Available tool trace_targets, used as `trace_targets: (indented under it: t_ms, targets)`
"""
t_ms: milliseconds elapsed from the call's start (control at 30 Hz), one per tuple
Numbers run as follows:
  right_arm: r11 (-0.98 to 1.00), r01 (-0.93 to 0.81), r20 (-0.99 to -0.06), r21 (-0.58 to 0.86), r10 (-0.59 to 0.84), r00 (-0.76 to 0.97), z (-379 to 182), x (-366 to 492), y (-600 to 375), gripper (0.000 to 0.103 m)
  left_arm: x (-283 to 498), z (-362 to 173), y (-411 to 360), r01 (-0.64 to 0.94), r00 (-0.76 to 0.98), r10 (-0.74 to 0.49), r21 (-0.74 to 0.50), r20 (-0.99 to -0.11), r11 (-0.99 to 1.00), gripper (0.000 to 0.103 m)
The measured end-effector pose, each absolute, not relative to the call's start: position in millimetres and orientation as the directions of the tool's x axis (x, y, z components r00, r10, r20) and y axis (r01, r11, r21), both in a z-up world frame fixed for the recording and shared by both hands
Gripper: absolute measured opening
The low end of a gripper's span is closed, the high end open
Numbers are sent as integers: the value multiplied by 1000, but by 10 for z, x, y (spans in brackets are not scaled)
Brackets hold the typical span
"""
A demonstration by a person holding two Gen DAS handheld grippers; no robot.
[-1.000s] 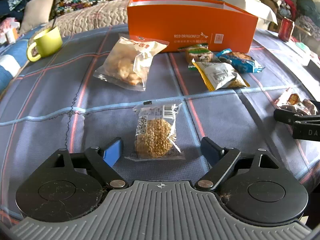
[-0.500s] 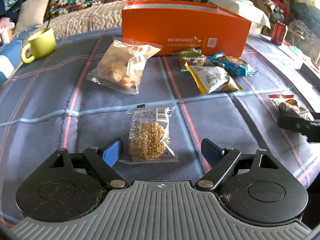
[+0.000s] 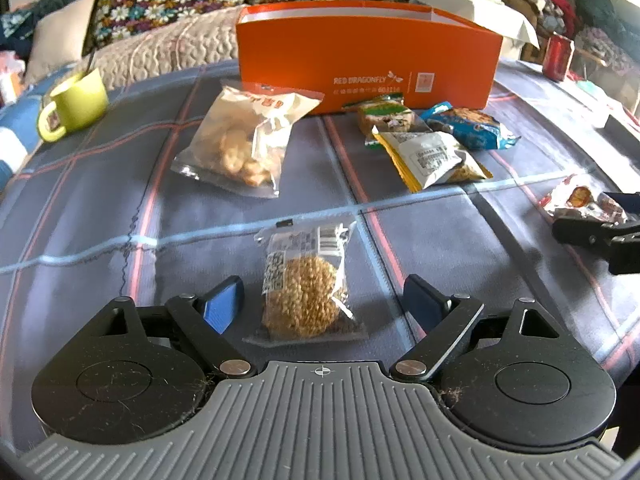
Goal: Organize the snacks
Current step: 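Lift the cracker packet and red-labelled bag off the table, then drop the cracker packet and red-labelled bag into the orange box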
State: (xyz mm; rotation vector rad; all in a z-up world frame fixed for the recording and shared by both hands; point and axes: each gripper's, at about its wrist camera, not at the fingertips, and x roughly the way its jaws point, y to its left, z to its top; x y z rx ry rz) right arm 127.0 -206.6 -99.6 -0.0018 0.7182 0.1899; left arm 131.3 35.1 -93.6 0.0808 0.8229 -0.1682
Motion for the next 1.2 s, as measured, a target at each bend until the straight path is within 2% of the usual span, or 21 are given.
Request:
trace_targets:
  t_ms: [100, 133, 200, 233, 267, 367, 533, 633, 800, 1000, 1133, 1200]
  targets:
    - [981, -191, -651, 28, 163, 742, -1047, 1259, -2001, 102, 1319, -944, 380, 182, 669, -129, -6, -732, 983, 60]
    - [980, -198, -648, 3, 153, 746, -1063, 1240, -1978, 101, 1315, -945, 396, 180, 672, -131, -11, -729, 984, 56]
    - [980, -198, -633, -5, 150, 760, -1062, 1191, -1985, 91, 1304, -928, 428, 184, 683, -135, -11, -718, 983, 36]
    - [981, -196, -624, -8, 149, 767, -1042, 1170, -2003, 71, 1302, -905, 447, 192, 685, -144, -13, -714, 981, 5]
    - [981, -192, -621, -9, 145, 770, -1014, 1164, -2024, 63, 1317, -880, 475, 200, 677, -151, -18, -720, 980, 0]
    - [976, -191, -617, 106, 215, 757, -915, 1146, -2150, 62, 1351, -801, 600, 205, 646, -219, -110, -731, 973, 0]
    - [954, -237, -525, 184, 299, 797, -505, 1217, -2181, 62, 1532, -466, 618, 226, 680, -267, -151, -683, 962, 0]
    - [947, -279, -467, 161, 323, 823, -223, 1515, -2107, 62, 1883, -158, 589, 238, 705, -300, -183, -643, 954, 0]
    - [948, -308, -401, 82, 315, 860, 120, 2288, -1960, 61, 2614, 249, 439, 253, 763, -283, -134, -581, 958, 0]
    - [942, -332, -427, 49, 320, 846, 51, 3259, -1807, 53, 3509, 220, 191, 276, 768, -285, -106, -573, 955, 0]
    - [936, -349, -469, 37, 325, 822, -229, 3696, -1710, 58, 3943, -82, 151, 266, 741, -284, -123, -608, 956, 0]
    - [936, -350, -453, 36, 328, 829, -244, 3682, -1712, 61, 3931, -117, 227, 264, 745, -301, -152, -596, 953, 9]
